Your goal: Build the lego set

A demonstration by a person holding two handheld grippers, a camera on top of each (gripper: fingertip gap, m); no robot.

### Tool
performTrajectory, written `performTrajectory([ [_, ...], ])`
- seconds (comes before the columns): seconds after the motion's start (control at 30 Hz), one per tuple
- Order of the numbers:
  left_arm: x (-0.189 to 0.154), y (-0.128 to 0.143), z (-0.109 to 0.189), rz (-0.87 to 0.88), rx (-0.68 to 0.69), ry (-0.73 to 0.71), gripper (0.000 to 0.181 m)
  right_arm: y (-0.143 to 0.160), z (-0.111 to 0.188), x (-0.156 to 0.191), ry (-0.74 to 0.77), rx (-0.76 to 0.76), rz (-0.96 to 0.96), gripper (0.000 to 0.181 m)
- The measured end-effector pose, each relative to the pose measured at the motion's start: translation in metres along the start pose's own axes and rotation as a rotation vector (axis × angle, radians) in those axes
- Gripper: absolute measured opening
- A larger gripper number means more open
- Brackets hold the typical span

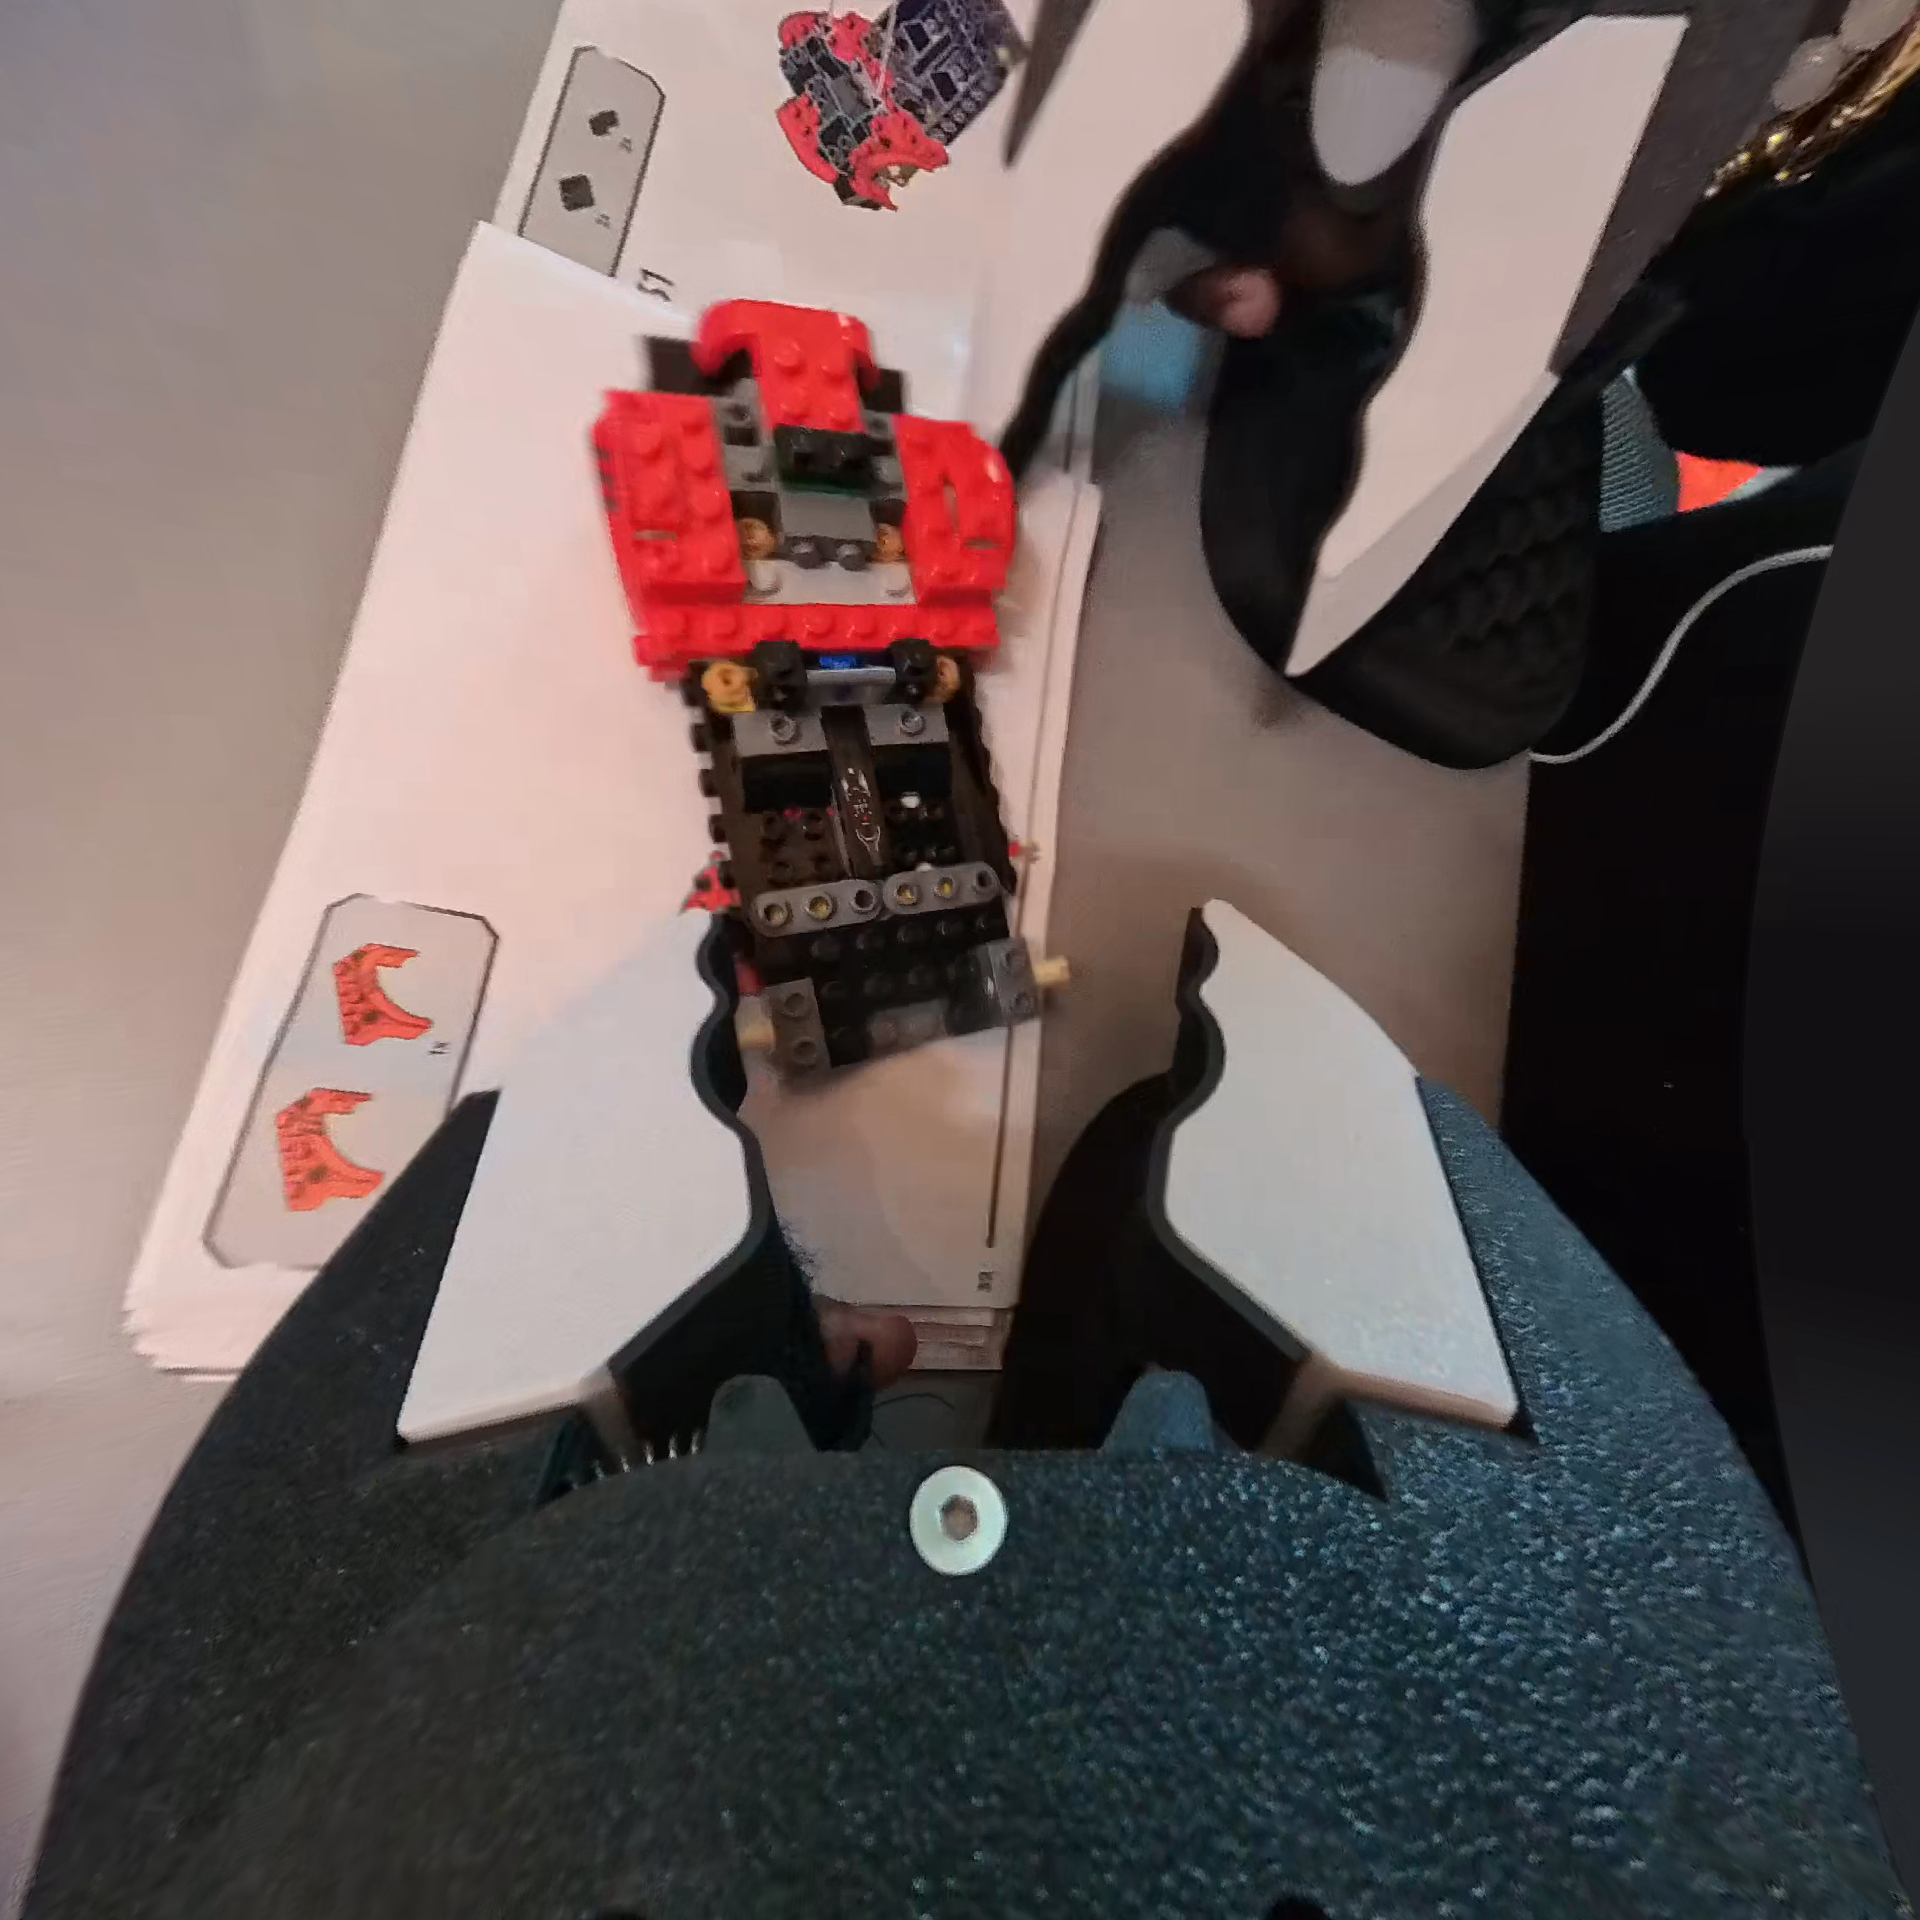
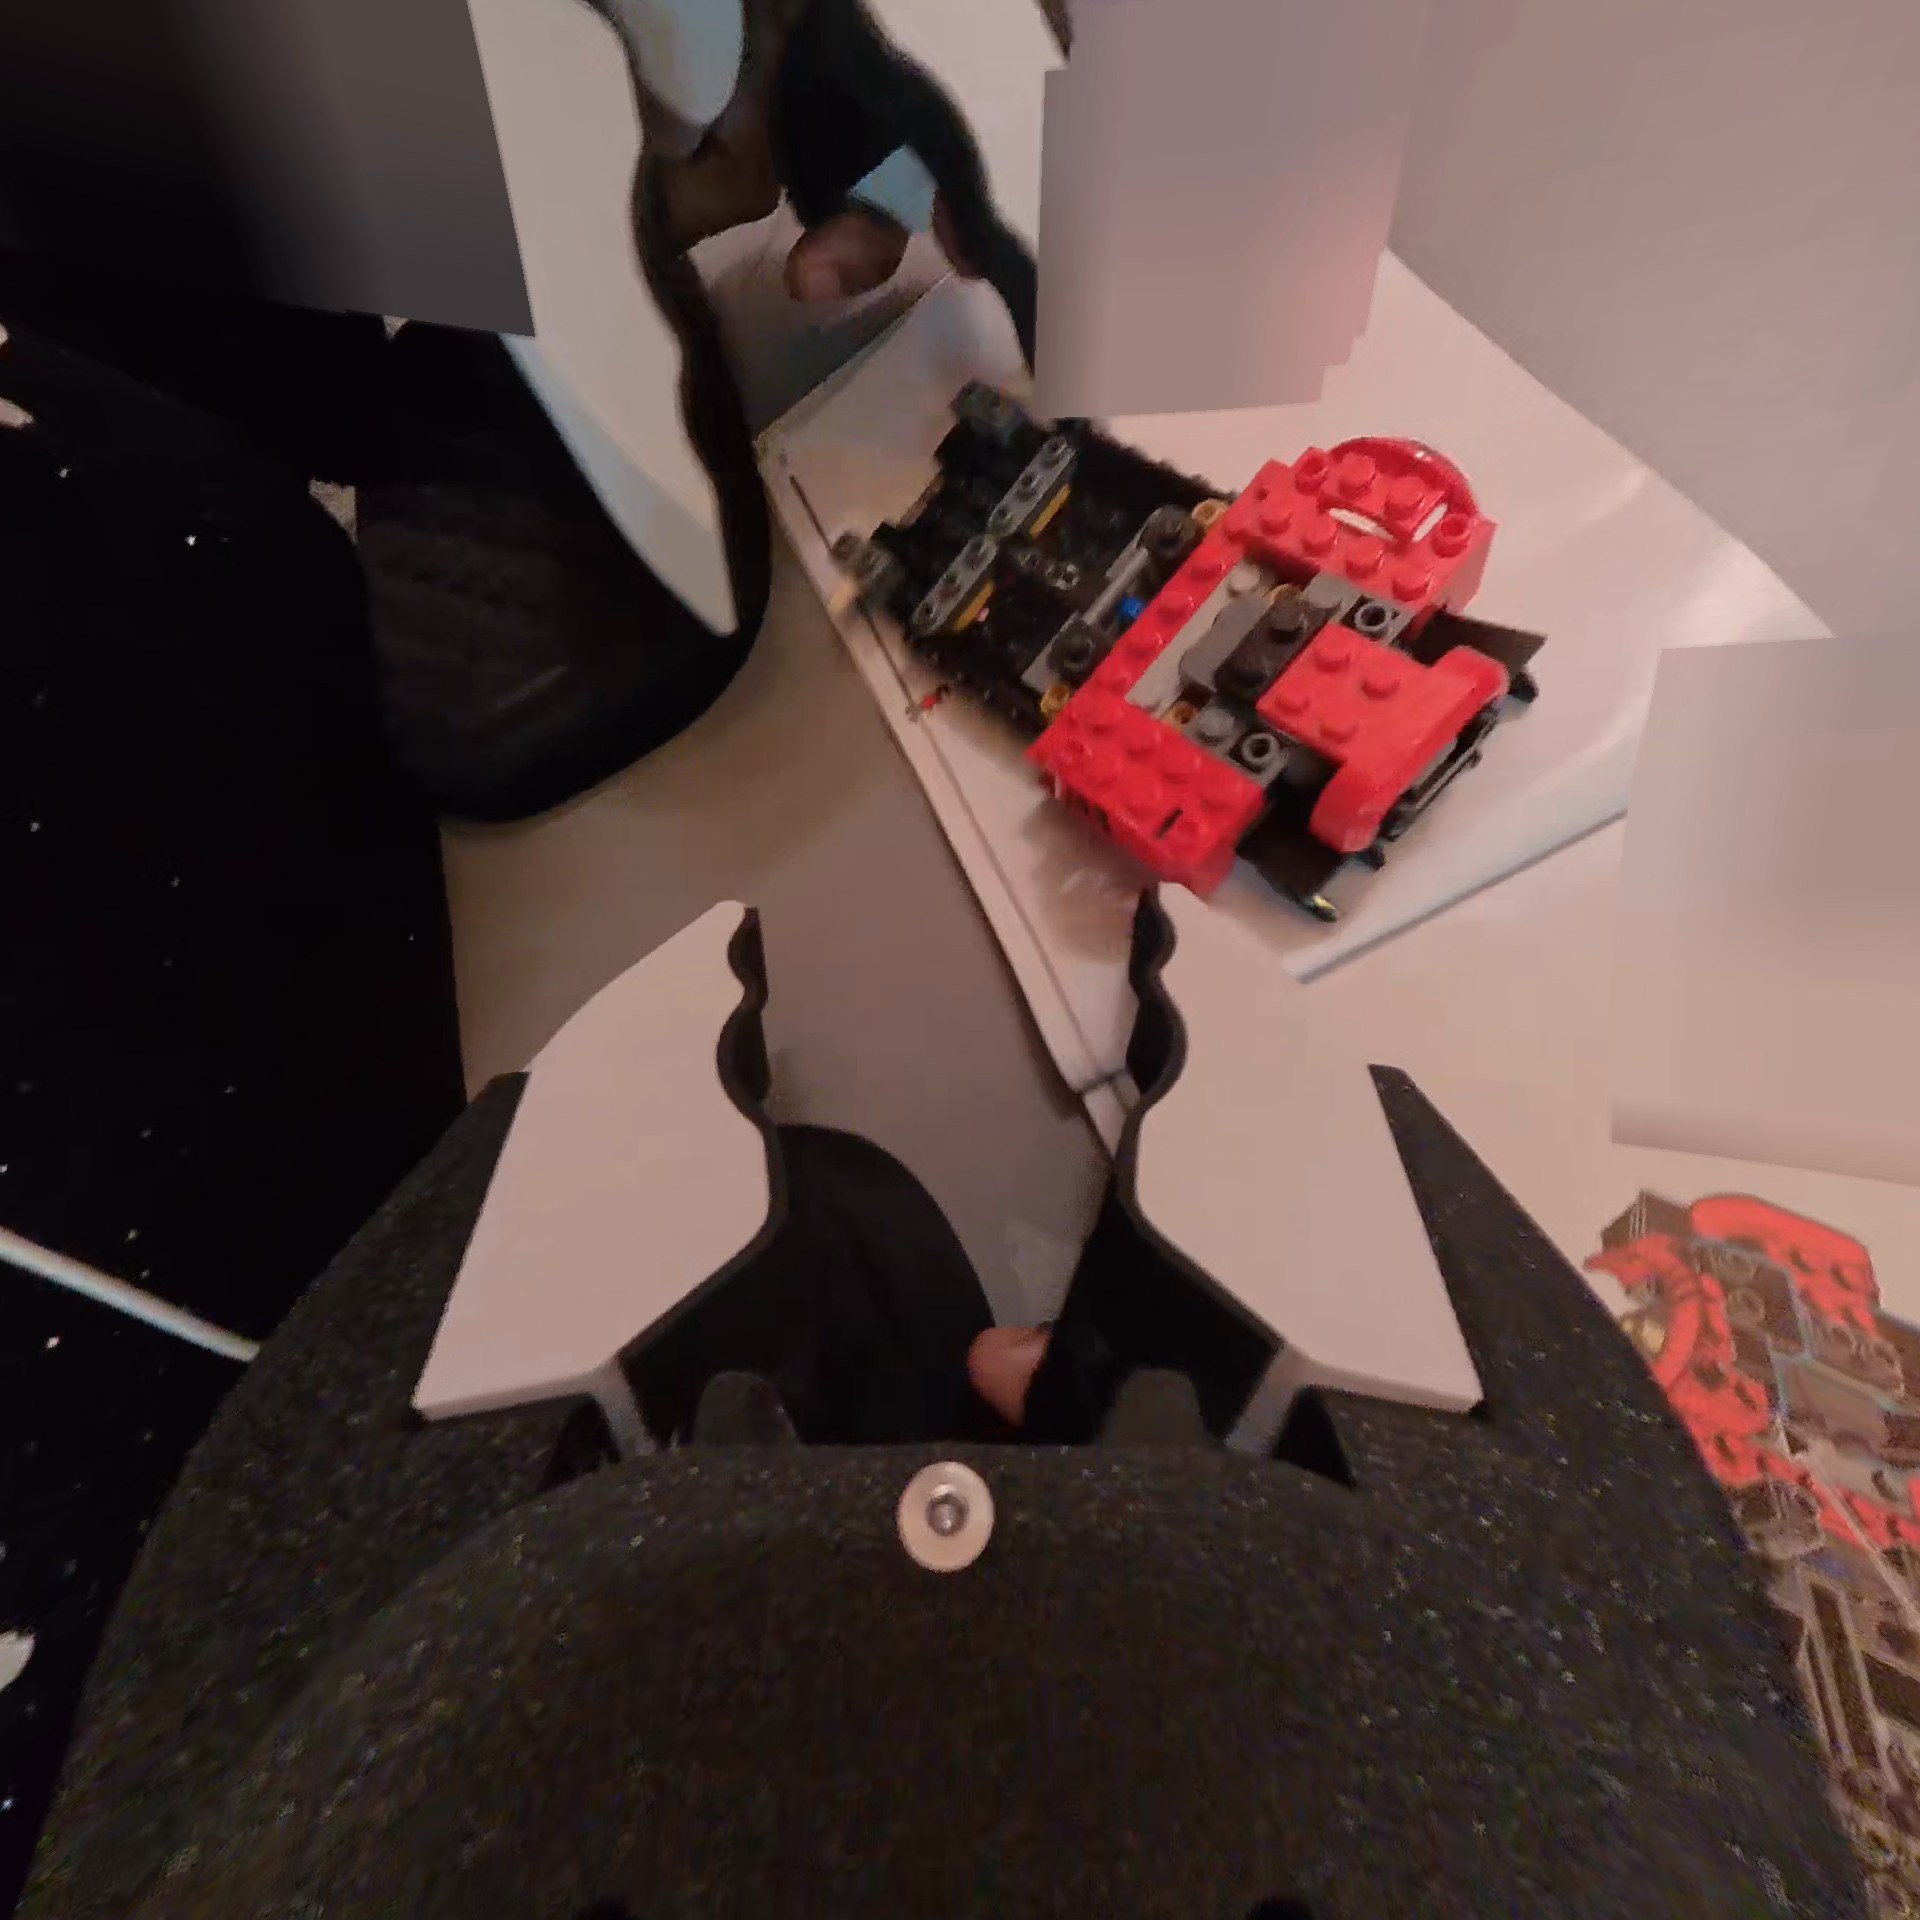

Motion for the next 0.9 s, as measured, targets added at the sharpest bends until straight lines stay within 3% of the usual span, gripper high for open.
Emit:
performTrajectory([
  [0.27,-0.032,0.007,-0.011,0.048,0.014,0.085,0.082,-0.026,-0.012,-0.032,-0.064,0.04,0.092,0.102],
  [0.5,-0.063,-0.017,-0.036,0.002,0.012,0.205,0.081,-0.057,-0.026,-0.039,-0.406,0.063,0.312,0.099],
  [0.57,-0.067,-0.018,-0.031,-0.004,0.015,0.224,0.077,-0.059,-0.02,-0.054,-0.349,0.117,0.34,0.102],
  [0.67,-0.061,-0.016,-0.007,-0.044,-0.037,0.174,0.074,-0.062,0.017,-0.069,-0.183,0.051,0.339,0.104],
  [0.8,-0.01,-0.015,0.031,-0.172,-0.151,-0.163,0.073,-0.041,0.091,-0.092,0.263,-0.048,0.354,0.104],
  [0.9,0.019,-0.013,0.043,-0.217,-0.164,-0.298,0.071,-0.012,0.122,-0.081,0.409,-0.098,0.28,0.096],
])
Point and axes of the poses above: each gripper's, where its closed fingertips meet, z back along the fingers, y out of its underside, x = y × z across the jaws, the point moved 1 cm from there along z, back along the fingers, and after that the axes turned 14 degrees about z, right-handed, at the moved point
